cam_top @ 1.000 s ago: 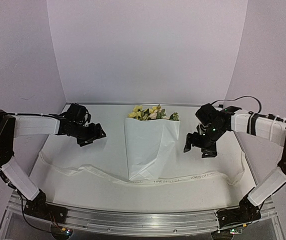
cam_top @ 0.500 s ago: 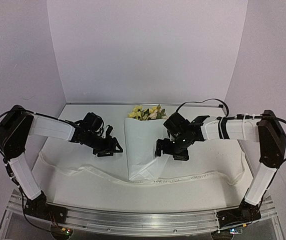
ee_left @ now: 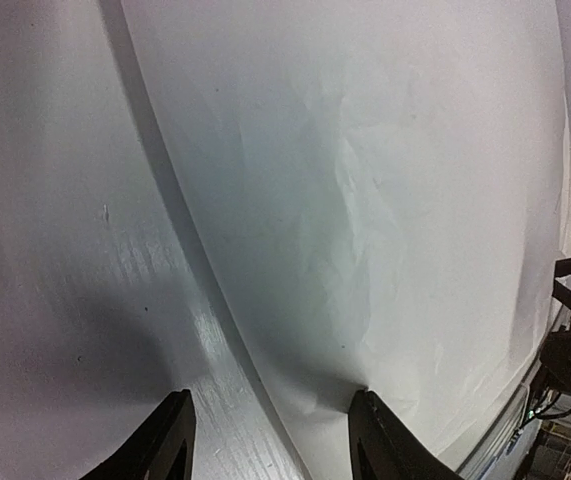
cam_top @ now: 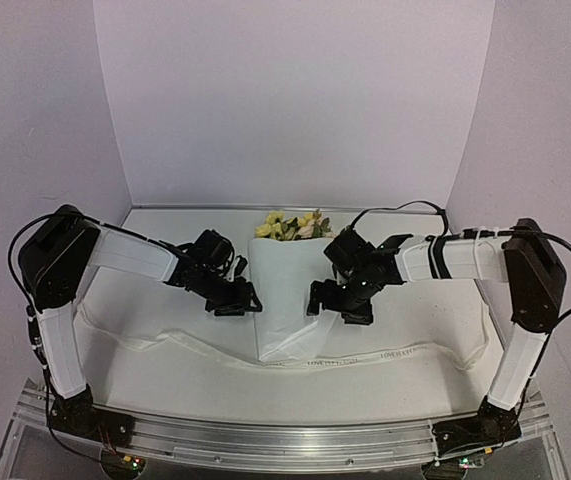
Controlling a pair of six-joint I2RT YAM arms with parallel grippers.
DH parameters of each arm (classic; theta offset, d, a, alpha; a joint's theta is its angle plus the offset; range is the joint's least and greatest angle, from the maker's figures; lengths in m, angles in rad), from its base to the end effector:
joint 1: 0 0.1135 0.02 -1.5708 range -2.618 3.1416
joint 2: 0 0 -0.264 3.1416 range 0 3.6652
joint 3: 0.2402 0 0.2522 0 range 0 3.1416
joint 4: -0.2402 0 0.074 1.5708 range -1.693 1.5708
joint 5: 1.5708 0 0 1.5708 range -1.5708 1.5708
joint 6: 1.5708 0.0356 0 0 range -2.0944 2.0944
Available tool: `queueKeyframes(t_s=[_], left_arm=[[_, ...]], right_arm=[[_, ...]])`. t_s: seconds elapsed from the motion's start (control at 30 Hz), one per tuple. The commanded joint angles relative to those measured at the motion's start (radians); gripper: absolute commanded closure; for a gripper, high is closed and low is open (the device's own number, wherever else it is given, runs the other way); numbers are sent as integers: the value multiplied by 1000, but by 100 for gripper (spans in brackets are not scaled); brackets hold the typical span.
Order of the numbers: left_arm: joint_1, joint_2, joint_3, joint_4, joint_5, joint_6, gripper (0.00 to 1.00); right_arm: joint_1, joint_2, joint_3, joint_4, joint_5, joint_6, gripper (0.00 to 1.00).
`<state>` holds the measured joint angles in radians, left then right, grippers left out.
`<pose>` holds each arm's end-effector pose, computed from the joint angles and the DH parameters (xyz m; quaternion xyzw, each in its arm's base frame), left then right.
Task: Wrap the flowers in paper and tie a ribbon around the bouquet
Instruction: Pick up the folded bouquet from the center of the board.
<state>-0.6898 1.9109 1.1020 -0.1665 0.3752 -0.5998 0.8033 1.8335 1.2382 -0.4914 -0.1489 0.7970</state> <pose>0.2853 -0.2523 0.1379 0.0969 0.9358 -0.3157 0.1231 0.2572 0.2741 0.1841 -0.0209 0.9681 0.2218 0.1147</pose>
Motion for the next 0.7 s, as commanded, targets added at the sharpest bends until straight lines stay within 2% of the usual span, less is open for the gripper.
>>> queueKeyframes(t_s=[0.0, 0.1, 0.27, 0.57, 0.67], left_arm=[[-26, 44, 76, -31, -51, -2, 46], [-40, 73, 112, -50, -55, -5, 46], [-49, 95, 141, -75, -58, -6, 46], [-54, 115, 152, -80, -55, -13, 46], [-54, 115, 150, -76, -52, -17, 46]], right_arm=[[-8, 20, -36, 93, -44, 53, 4], [-16, 27, -67, 148, -62, 89, 6], [-32, 56, -113, 237, -86, 151, 17], [-45, 88, -140, 304, -108, 191, 46], [-46, 100, -131, 313, -116, 205, 59]])
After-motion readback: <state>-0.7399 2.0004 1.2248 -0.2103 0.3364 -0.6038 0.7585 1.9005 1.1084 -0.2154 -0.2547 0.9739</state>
